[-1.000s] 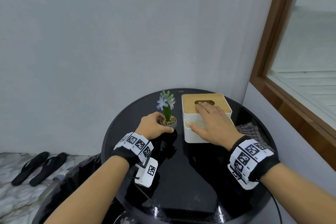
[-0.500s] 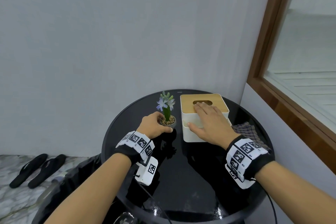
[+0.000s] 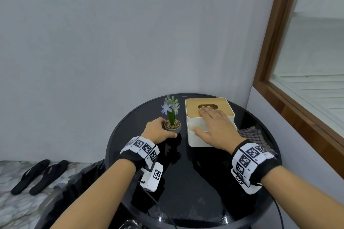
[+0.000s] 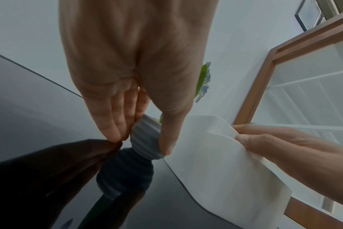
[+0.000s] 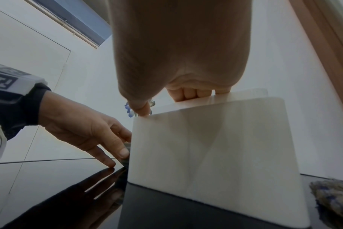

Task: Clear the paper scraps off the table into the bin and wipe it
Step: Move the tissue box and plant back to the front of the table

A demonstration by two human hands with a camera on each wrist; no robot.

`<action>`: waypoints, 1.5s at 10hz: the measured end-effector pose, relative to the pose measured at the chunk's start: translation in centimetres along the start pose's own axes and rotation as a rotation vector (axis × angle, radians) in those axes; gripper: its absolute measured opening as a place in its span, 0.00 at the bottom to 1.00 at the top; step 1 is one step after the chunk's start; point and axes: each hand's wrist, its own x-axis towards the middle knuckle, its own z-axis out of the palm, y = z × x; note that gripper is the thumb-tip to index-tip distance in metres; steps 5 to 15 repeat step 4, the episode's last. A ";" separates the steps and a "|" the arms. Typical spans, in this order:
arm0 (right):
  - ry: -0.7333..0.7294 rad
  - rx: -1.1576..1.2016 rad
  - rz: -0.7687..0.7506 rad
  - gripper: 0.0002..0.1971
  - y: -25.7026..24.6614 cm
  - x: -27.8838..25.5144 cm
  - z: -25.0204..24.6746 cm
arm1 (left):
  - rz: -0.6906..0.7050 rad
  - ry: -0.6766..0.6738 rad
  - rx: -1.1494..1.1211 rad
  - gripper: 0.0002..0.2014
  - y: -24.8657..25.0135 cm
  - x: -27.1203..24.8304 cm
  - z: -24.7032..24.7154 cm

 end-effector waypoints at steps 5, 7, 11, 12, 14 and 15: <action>0.026 0.107 0.029 0.37 0.6 -1.5 -1.3 | -0.016 0.017 -0.082 0.45 -0.5 -2.3 -0.6; 0.026 0.107 0.029 0.37 0.6 -1.5 -1.3 | -0.016 0.017 -0.082 0.45 -0.5 -2.3 -0.6; 0.026 0.107 0.029 0.37 0.6 -1.5 -1.3 | -0.016 0.017 -0.082 0.45 -0.5 -2.3 -0.6; 0.026 0.107 0.029 0.37 0.6 -1.5 -1.3 | -0.016 0.017 -0.082 0.45 -0.5 -2.3 -0.6; 0.026 0.107 0.029 0.37 0.6 -1.5 -1.3 | -0.016 0.017 -0.082 0.45 -0.5 -2.3 -0.6; 0.026 0.107 0.029 0.37 0.6 -1.5 -1.3 | -0.016 0.017 -0.082 0.45 -0.5 -2.3 -0.6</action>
